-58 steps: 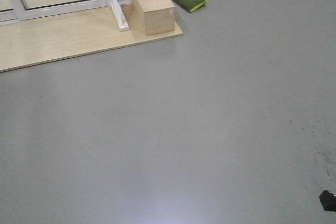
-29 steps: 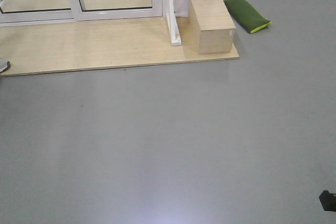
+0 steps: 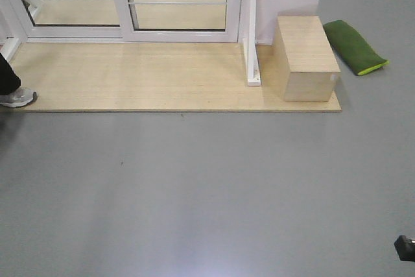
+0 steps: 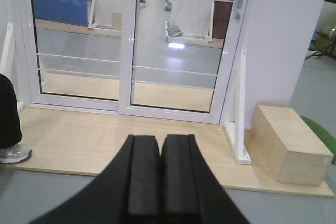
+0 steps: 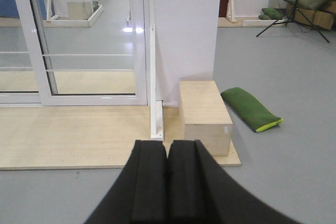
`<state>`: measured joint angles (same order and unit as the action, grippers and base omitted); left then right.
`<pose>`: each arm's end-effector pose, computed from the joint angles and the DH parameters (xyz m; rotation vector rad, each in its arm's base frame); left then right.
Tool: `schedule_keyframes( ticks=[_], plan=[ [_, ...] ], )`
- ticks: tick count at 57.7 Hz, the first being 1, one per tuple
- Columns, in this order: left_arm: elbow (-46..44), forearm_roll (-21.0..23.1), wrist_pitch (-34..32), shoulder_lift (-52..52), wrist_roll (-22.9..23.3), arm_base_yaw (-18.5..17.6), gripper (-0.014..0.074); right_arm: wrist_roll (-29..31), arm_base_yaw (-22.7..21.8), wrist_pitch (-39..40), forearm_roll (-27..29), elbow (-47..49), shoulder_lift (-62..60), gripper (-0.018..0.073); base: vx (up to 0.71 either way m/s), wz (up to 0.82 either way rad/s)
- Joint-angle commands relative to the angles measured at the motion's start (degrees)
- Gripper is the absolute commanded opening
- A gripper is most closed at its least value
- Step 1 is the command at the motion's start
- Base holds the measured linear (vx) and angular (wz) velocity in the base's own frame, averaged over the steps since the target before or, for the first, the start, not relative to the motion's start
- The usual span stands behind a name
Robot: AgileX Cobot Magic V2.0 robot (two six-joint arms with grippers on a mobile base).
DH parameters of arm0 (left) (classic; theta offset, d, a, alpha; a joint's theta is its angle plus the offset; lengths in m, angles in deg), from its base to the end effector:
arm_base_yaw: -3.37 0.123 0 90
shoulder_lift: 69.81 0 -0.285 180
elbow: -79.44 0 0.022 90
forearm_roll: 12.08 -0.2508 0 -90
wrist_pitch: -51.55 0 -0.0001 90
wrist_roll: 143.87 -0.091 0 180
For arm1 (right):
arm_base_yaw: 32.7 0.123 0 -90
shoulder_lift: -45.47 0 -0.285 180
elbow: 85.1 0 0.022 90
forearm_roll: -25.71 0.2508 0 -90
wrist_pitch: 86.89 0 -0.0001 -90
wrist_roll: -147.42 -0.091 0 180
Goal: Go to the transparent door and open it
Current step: 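Drive up to the white-framed sliding glass door on the wooden platform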
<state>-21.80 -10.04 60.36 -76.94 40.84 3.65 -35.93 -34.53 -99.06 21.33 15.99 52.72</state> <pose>0.0565 -0.0002 0.1907 -0.0969 1.6507 -0.0901 0.0560 -0.0033 0.1845 0.0254 1.7156 -0.0496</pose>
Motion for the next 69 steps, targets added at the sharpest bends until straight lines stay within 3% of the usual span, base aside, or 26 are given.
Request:
schedule_keyframes(
  ticks=[1,34,69],
  plan=[
    [1.34,0.52,-4.5,0.13,0.34,-0.2,-0.0006,0.33,0.13,4.77,-0.21,-0.83,-0.86,-0.0008,0.48,0.23],
    [1.34,0.52,-4.5,0.13,0.34,-0.2,-0.0006,0.33,0.13,4.77,-0.21,-0.83,-0.86,-0.0008,0.49,0.18],
    [1.34,0.52,-4.5,0.13,0.34,-0.2,-0.0006,0.33,0.13,4.77,-0.21,-0.83,-0.86,-0.0008,0.48,-0.03]
  ],
)
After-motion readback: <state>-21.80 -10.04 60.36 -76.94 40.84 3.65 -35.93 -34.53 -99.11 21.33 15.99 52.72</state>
